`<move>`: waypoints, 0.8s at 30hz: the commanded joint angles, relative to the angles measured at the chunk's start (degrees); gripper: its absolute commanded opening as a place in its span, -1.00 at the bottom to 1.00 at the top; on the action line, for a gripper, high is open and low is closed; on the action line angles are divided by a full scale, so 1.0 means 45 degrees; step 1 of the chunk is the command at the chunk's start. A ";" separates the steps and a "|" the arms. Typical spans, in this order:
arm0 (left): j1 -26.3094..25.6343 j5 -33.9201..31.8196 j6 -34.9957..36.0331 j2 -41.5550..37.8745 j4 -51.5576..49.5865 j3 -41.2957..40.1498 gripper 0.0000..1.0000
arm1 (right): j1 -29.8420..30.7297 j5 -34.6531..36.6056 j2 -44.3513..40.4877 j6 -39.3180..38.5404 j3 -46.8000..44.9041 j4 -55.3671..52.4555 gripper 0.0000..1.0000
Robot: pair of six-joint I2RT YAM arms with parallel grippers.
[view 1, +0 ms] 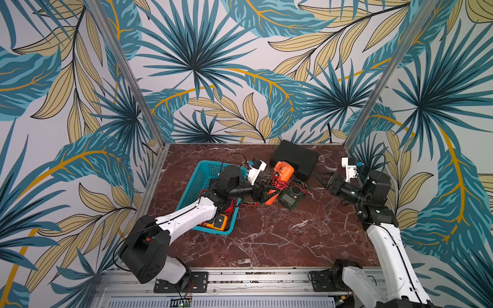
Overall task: Put the multimeter into the basket
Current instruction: Place the multimeter in the basket.
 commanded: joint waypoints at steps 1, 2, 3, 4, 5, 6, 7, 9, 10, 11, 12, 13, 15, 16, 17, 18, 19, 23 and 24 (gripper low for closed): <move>0.0245 0.1237 -0.1236 -0.1106 0.2340 -0.0134 -1.00 | 0.1013 -0.1094 -0.0667 0.0951 -0.0718 0.4020 0.99; 0.0285 0.1331 -0.1373 -0.1239 0.2395 -0.0153 -1.00 | 0.1343 -0.0988 -0.0790 0.0855 -0.0875 0.4385 0.99; 0.0347 0.1413 -0.1573 -0.1375 0.2469 -0.0172 -1.00 | 0.1787 -0.0916 -0.0855 0.0833 -0.1032 0.4932 0.99; 0.0394 0.1435 -0.1750 -0.1494 0.2577 -0.0203 -1.00 | 0.2169 -0.0895 -0.0851 0.0854 -0.1168 0.5495 0.99; 0.0405 0.1491 -0.1903 -0.1566 0.2665 -0.0239 -1.00 | 0.2520 -0.0892 -0.0812 0.0882 -0.1214 0.5951 0.99; 0.0408 0.1602 -0.2081 -0.1626 0.2778 -0.0250 -1.00 | 0.2901 -0.0893 -0.0721 0.0893 -0.1224 0.6370 0.99; 0.0423 0.1719 -0.2280 -0.1648 0.2915 -0.0252 -1.00 | 0.3275 -0.0900 -0.0601 0.0885 -0.1206 0.6828 0.99; 0.0424 0.1896 -0.2743 -0.1668 0.3455 -0.0361 -1.00 | 0.3773 -0.0869 -0.0312 0.0857 -0.1155 0.7541 0.99; 0.0433 0.1985 -0.3012 -0.1653 0.3783 -0.0422 -1.00 | 0.3978 -0.0893 -0.0140 0.0855 -0.1089 0.7868 0.99; 0.0443 0.2047 -0.3180 -0.1649 0.3964 -0.0408 -1.00 | 0.4117 -0.0900 0.0032 0.0841 -0.0997 0.8060 0.99; 0.0443 0.2111 -0.3317 -0.1648 0.4049 -0.0397 -1.00 | 0.4329 -0.0930 0.0233 0.0837 -0.0845 0.8181 0.99; 0.0445 0.2167 -0.3385 -0.1659 0.4088 -0.0371 -1.00 | 0.4557 -0.0962 0.0448 0.0803 -0.0687 0.8212 0.99; 0.0440 0.2202 -0.3440 -0.1705 0.4099 -0.0386 -1.00 | 0.5003 -0.0988 0.0832 0.0683 -0.0335 0.8202 0.99; 0.0438 0.2205 -0.3440 -0.1744 0.4068 -0.0369 -1.00 | 0.5198 -0.0977 0.0998 0.0590 -0.0194 0.8189 0.99; 0.0442 0.2192 -0.3421 -0.1776 0.4032 -0.0370 -1.00 | 0.5359 -0.0891 0.1143 0.0478 -0.0027 0.8109 0.99; 0.0433 0.2197 -0.3420 -0.1775 0.4031 -0.0388 -1.00 | 0.5532 -0.0818 0.1303 0.0386 0.0088 0.8031 0.99; 0.0443 0.2183 -0.3439 -0.1795 0.4016 -0.0388 -1.00 | 0.5646 -0.0775 0.1429 0.0340 0.0195 0.7998 0.99; 0.0443 0.2117 -0.3498 -0.1748 0.4050 -0.0410 -1.00 | 0.6124 -0.0591 0.1866 0.0127 0.0525 0.7996 0.99; 0.0441 0.2147 -0.3548 -0.1713 0.4075 -0.0408 -1.00 | 0.6252 -0.0551 0.1956 0.0060 0.0610 0.7978 0.99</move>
